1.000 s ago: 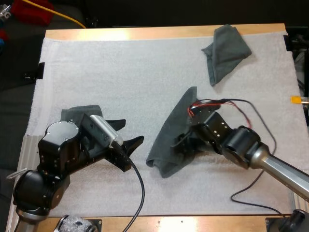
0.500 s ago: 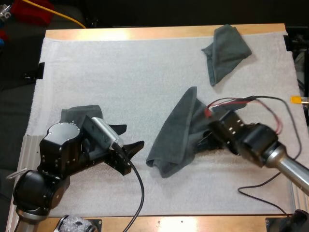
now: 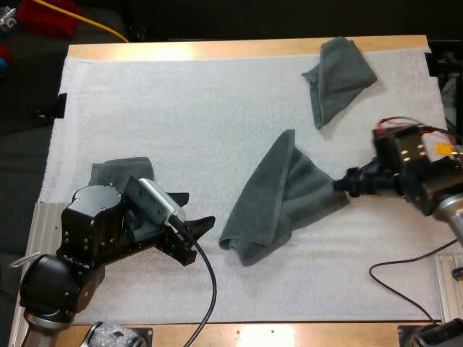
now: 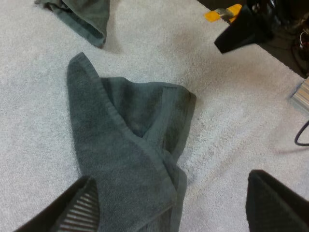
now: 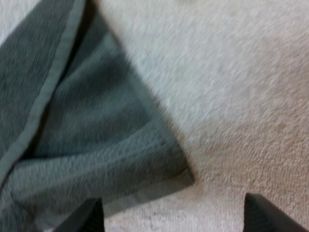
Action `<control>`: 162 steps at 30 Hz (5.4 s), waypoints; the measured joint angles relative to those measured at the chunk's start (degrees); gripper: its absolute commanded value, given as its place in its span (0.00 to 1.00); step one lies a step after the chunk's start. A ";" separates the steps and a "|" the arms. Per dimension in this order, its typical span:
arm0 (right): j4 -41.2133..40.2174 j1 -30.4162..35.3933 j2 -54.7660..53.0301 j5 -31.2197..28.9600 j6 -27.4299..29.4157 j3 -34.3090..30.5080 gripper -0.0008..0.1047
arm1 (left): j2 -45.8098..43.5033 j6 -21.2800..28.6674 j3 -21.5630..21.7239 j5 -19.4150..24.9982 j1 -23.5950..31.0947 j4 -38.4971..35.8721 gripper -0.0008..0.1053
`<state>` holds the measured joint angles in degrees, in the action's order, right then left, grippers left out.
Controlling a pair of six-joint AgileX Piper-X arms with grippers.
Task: Pick towel from pile, fold and stack
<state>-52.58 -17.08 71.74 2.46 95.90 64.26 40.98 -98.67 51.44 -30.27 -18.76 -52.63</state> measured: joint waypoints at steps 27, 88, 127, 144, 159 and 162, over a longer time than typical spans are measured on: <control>16.30 10.30 17.94 25.88 2.71 -6.89 0.56 | 0.00 0.00 0.00 0.00 0.00 0.00 0.60; 11.49 10.47 20.61 23.74 5.66 -6.89 0.02 | 0.00 -2.23 0.00 -2.53 0.00 0.00 0.60; 6.37 10.47 19.18 20.85 5.66 -6.95 0.02 | 7.38 -19.97 -22.57 -10.07 -10.56 10.16 0.60; 6.37 10.47 19.18 20.85 5.66 -6.95 0.02 | 31.01 -20.86 -22.76 -12.68 -10.56 24.46 0.60; 6.37 10.47 19.18 20.78 4.56 -6.95 0.02 | 42.95 -26.10 -22.76 -14.16 -10.56 37.66 0.60; 6.37 10.47 19.18 20.78 4.35 -6.95 0.02 | 43.88 -26.94 -22.76 -14.80 -11.19 39.37 0.60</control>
<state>-46.21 -6.61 90.92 23.24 100.25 57.31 84.86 -125.61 28.69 -45.07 -29.94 -13.26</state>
